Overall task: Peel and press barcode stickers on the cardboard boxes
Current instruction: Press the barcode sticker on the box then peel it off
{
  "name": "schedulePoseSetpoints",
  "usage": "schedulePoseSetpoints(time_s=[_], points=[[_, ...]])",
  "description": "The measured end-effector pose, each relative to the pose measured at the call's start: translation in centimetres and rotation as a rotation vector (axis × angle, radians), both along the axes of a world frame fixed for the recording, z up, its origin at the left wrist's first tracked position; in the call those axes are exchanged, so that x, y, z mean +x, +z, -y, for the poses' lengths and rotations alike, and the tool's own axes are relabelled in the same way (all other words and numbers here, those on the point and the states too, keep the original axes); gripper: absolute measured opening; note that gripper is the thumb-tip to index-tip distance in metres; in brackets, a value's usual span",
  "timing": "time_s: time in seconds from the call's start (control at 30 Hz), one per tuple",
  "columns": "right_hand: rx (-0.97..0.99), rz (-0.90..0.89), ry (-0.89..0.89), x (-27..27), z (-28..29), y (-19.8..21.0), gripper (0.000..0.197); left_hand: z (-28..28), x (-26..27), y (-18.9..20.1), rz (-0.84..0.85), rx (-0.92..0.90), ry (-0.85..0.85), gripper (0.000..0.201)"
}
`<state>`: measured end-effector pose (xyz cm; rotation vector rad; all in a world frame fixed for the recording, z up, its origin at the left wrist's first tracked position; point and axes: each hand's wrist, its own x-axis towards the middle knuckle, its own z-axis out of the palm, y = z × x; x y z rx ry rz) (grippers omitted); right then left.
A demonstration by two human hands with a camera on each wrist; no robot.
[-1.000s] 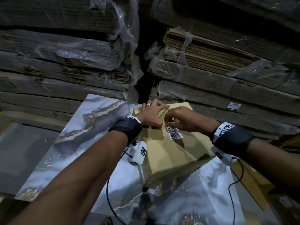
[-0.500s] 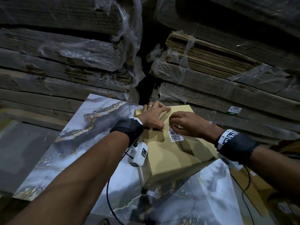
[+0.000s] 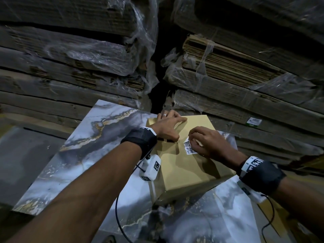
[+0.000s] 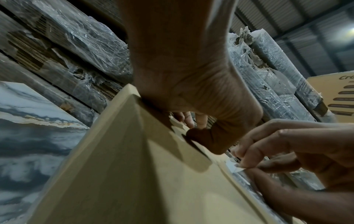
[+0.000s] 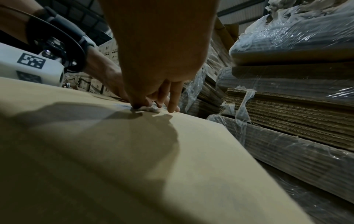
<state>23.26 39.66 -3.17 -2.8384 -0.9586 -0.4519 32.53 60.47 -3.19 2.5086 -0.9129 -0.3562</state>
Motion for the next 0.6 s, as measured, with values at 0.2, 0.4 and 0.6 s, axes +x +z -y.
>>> schedulePoseSetpoints(time_s=[0.2,0.4,0.6], points=[[-0.032,-0.079,-0.008,-0.5,-0.6,0.9,0.011,0.0,0.1,-0.1,0.005,-0.002,-0.008,0.109],[0.090,-0.364,-0.141,-0.3,0.1,2.4,0.055,0.1,0.1,-0.2,-0.006,0.018,0.002,0.105],[0.169,-0.370,-0.132,0.0,-0.7,2.1,0.059,0.1,0.1,0.0,-0.004,0.034,-0.002,0.107]])
